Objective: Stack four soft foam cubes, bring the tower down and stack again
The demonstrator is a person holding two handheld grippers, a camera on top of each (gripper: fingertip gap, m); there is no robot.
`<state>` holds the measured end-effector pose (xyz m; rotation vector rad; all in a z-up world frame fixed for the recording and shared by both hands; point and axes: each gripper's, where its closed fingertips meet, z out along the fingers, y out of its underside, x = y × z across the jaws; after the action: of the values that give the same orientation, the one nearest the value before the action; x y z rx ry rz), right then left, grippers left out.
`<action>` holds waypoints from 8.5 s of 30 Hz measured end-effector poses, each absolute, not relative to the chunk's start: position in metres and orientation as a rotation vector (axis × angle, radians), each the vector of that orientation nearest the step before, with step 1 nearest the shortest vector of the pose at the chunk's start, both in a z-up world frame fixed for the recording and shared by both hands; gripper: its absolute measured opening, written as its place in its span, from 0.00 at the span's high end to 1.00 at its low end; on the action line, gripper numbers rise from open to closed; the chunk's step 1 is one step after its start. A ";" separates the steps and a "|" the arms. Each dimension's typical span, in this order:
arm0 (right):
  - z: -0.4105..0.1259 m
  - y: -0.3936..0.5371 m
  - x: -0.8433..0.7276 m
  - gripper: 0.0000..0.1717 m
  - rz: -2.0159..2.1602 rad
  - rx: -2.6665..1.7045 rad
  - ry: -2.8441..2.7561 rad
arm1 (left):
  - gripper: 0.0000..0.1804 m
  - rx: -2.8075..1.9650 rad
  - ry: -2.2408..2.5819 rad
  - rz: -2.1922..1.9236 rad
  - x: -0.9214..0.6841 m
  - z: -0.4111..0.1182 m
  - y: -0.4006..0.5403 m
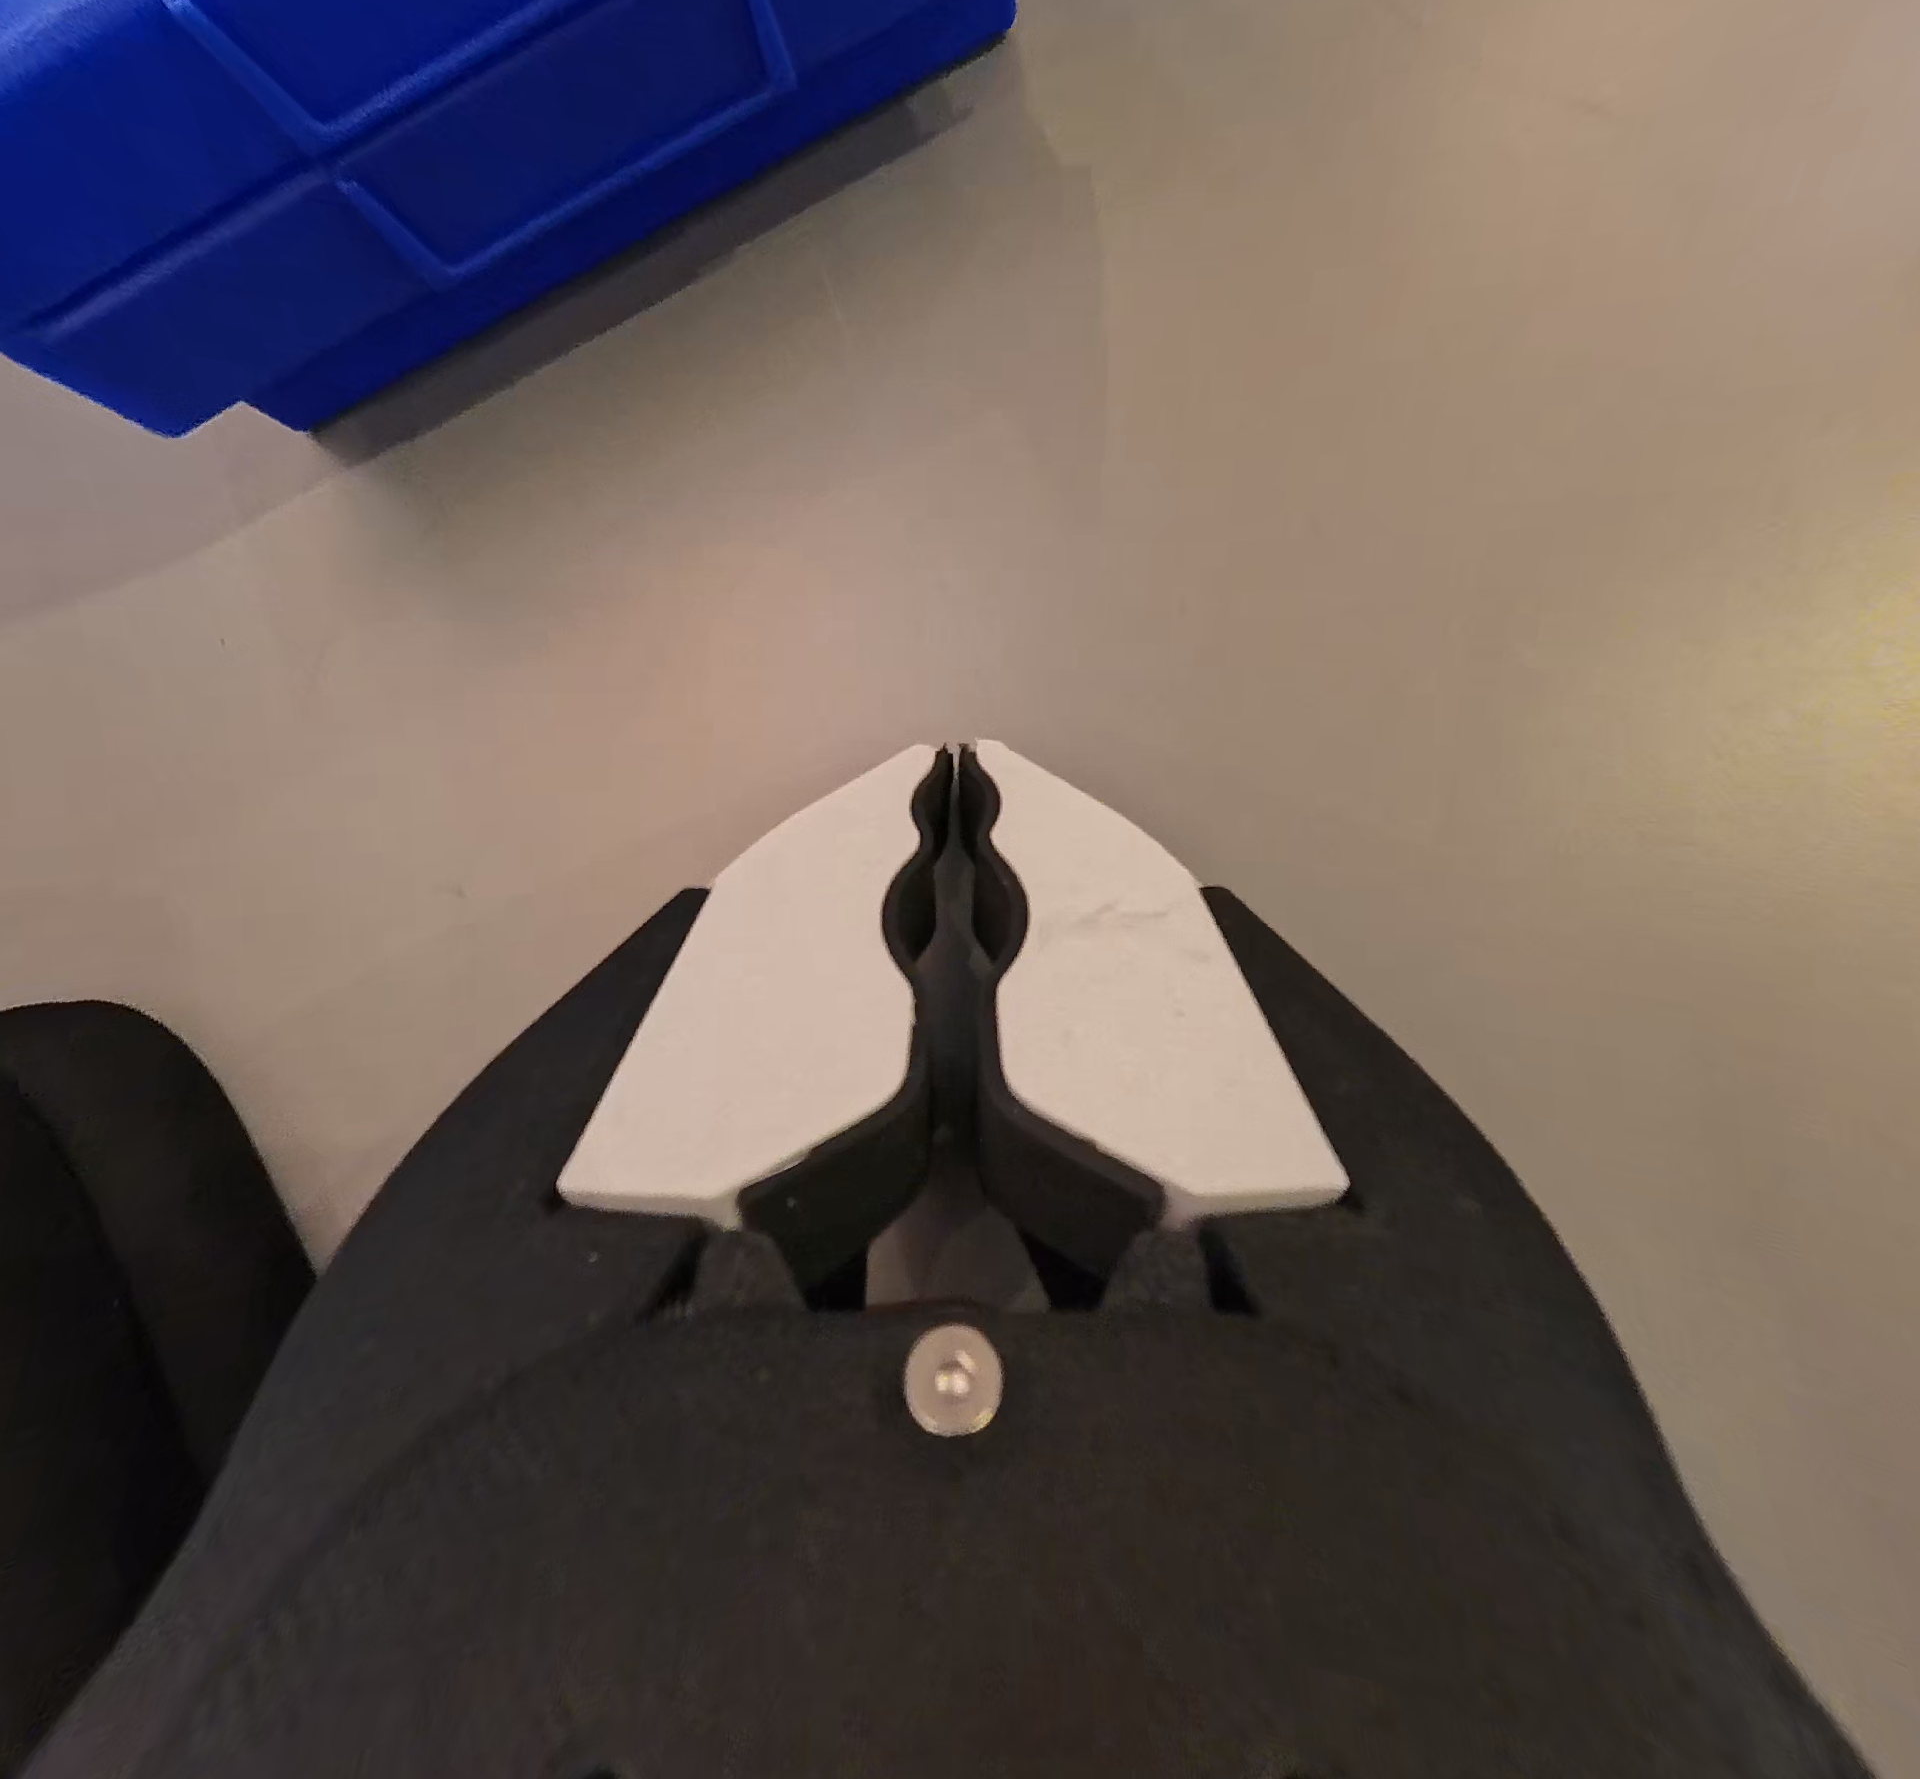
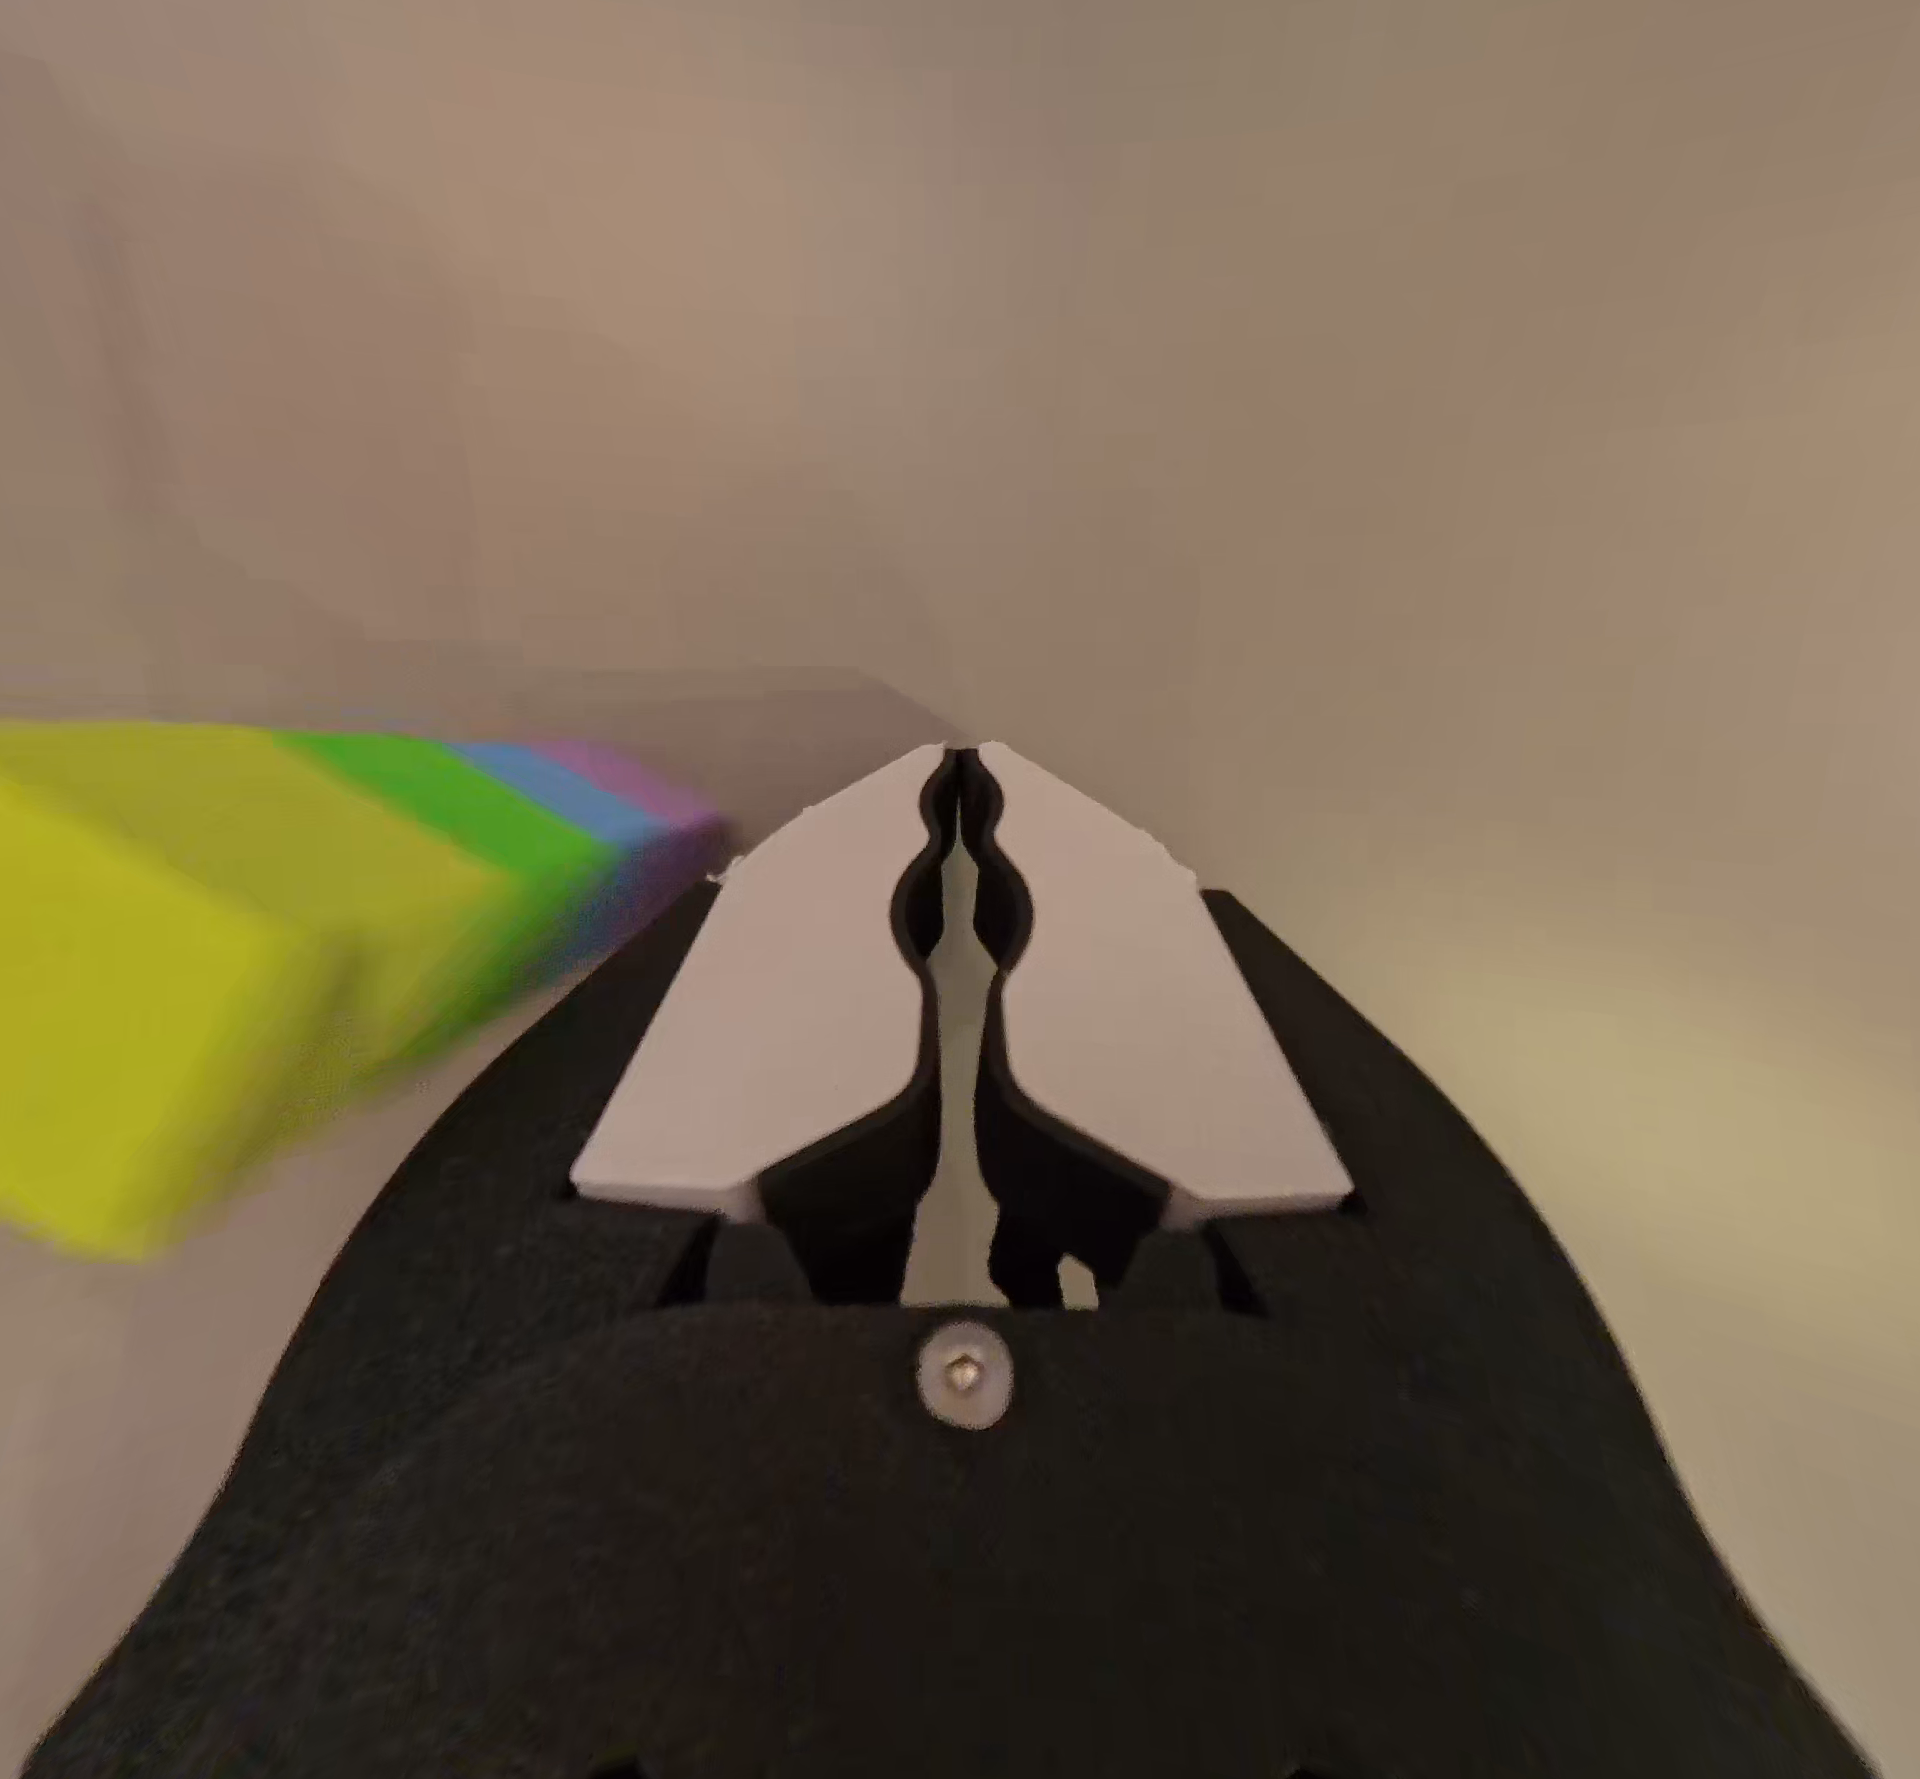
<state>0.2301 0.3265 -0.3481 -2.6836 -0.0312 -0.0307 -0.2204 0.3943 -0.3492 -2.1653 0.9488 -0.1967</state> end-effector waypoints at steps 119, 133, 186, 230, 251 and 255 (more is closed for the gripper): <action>-0.347 0.345 0.246 0.83 -0.097 -2.377 -0.303 | 0.86 -1.731 1.678 -0.503 0.129 -0.301 0.324; -0.347 0.347 0.246 0.83 -0.069 -2.372 -0.294 | 0.86 -1.741 1.718 -0.474 0.132 -0.303 0.327; -0.348 0.348 0.245 0.83 -0.042 -2.367 -0.287 | 0.86 -1.695 1.744 -0.462 0.131 -0.309 0.325; -0.349 0.349 0.244 0.84 0.048 -2.359 -0.242 | 0.77 -1.789 1.787 -0.257 0.011 -0.324 0.379; -0.349 0.349 0.244 0.84 0.065 -2.360 -0.239 | 0.84 -1.873 1.698 -0.334 0.031 -0.318 0.380; -0.349 0.349 0.244 0.84 0.066 -2.360 -0.239 | 0.84 -1.844 1.679 -0.420 0.062 -0.304 0.359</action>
<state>0.2435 0.3488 -0.3494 -2.3601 -0.2391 0.0658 0.0622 0.3592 -0.3043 -1.8444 1.6786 -0.4200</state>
